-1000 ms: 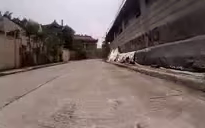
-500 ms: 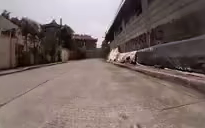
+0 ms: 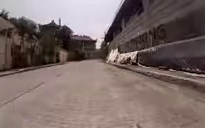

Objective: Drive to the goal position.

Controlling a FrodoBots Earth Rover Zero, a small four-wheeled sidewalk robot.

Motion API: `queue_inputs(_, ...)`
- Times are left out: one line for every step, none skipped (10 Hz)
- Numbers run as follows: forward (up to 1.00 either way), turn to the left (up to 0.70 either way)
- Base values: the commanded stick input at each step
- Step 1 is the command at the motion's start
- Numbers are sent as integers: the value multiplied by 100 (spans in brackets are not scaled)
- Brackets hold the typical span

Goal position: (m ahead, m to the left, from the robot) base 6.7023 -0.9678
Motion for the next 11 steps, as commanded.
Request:
queue_inputs(70, 0)
queue_inputs(70, 0)
queue_inputs(70, 0)
queue_inputs(70, 0)
queue_inputs(70, 0)
queue_inputs(70, 0)
queue_inputs(70, 0)
queue_inputs(70, 0)
queue_inputs(70, 0)
queue_inputs(70, 0)
queue_inputs(70, 0)
